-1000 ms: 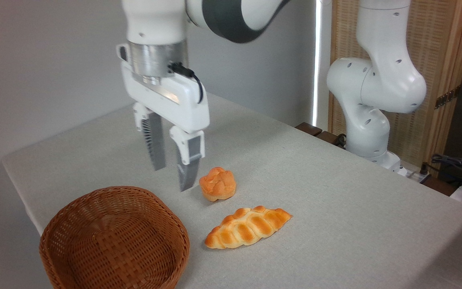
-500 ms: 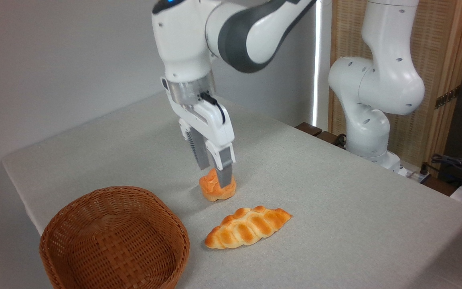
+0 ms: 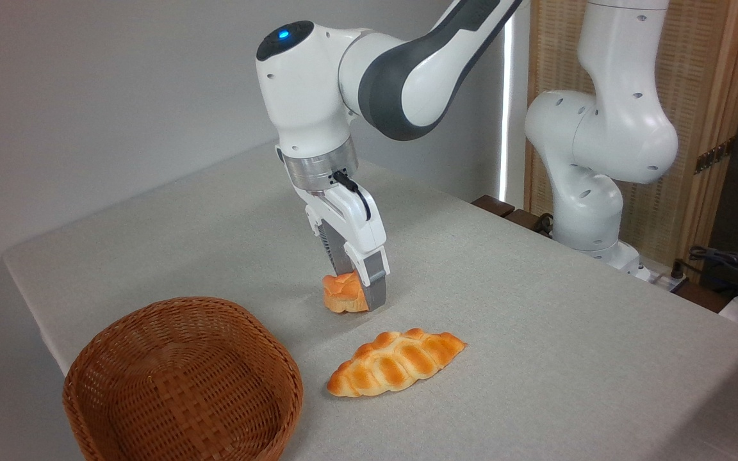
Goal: Put bread into the basket
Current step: 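Close the gripper on the round bun and lift it, then carry the held bun over the wicker basket and lower it inside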
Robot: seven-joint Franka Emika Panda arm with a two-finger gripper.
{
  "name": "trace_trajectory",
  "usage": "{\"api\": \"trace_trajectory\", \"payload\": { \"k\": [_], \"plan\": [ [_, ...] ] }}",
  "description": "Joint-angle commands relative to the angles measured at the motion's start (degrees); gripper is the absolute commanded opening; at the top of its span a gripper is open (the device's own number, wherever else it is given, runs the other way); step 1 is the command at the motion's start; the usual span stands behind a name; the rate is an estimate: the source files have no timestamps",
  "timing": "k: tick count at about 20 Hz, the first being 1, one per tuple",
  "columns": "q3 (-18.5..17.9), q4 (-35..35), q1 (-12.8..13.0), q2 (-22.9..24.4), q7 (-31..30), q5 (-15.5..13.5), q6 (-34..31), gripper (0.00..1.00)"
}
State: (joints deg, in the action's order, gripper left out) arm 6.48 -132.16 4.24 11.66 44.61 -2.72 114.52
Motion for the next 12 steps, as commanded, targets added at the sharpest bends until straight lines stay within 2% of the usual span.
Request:
{"api": "trace_trajectory", "payload": {
  "k": [1,8,10,12],
  "plan": [
    [-0.5,-1.7,0.3,0.3,1.3,-0.4,1.1,0.27],
    [-0.5,-1.7,0.3,-0.1,1.1,-0.5,1.1,0.24],
    [-0.5,-1.4,0.3,-0.1,1.0,-0.6,0.9,0.18],
    [-0.5,0.5,0.3,0.0,0.7,-0.7,-0.2,0.16]
  ]
}}
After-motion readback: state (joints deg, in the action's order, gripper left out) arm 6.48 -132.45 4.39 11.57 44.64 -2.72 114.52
